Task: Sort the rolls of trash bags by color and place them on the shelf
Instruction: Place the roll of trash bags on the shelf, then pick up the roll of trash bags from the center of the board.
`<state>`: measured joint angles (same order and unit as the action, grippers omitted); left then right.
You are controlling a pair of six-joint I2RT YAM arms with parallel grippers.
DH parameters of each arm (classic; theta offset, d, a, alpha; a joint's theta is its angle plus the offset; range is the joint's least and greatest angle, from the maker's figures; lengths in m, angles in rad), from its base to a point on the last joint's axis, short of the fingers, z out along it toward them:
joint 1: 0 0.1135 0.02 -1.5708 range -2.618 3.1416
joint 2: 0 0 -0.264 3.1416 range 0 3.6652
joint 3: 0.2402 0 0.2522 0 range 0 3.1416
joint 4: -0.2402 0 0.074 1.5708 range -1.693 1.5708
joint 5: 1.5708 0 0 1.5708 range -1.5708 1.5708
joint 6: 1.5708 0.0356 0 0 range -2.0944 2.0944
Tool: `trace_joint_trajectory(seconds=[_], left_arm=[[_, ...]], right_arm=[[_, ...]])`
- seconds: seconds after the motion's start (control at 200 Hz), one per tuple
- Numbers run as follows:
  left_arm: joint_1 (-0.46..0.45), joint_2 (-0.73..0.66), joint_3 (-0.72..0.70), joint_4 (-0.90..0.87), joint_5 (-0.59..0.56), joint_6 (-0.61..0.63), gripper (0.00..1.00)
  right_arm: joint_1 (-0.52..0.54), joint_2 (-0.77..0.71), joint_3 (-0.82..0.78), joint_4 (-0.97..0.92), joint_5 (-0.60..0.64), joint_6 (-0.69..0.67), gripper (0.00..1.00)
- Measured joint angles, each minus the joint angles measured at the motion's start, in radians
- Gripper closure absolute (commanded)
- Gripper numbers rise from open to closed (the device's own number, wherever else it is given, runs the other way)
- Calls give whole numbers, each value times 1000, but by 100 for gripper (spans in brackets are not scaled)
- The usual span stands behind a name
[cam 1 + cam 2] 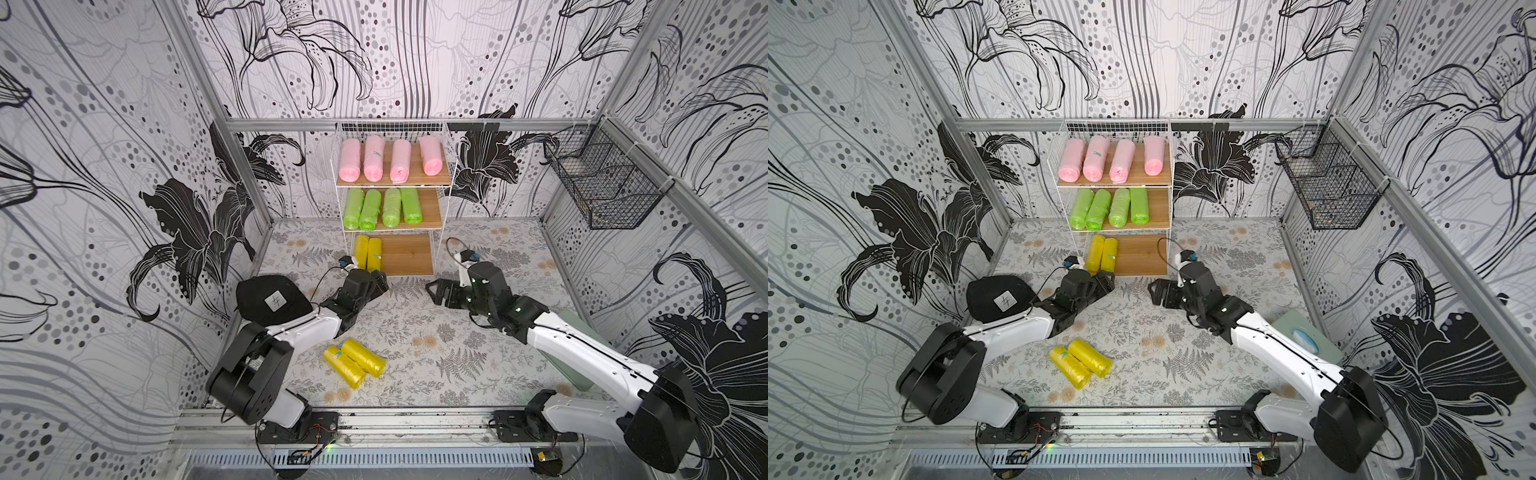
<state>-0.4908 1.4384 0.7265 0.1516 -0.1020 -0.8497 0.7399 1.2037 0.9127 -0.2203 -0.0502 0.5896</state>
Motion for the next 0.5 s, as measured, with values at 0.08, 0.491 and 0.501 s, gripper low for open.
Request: trace_joint_trajectory(seconds=[0.08,0.491,0.501], left_arm=[[26,-85,0,-99,53,37,25],[255,-251,3,-365,156,141,25],[257,-252,3,-366,157,141,25]], right_arm=[[118,21,10,-40,-9,-90,11],[483,343,5,75,-10,-256,15],[485,351,5,81,-10,-257,15]])
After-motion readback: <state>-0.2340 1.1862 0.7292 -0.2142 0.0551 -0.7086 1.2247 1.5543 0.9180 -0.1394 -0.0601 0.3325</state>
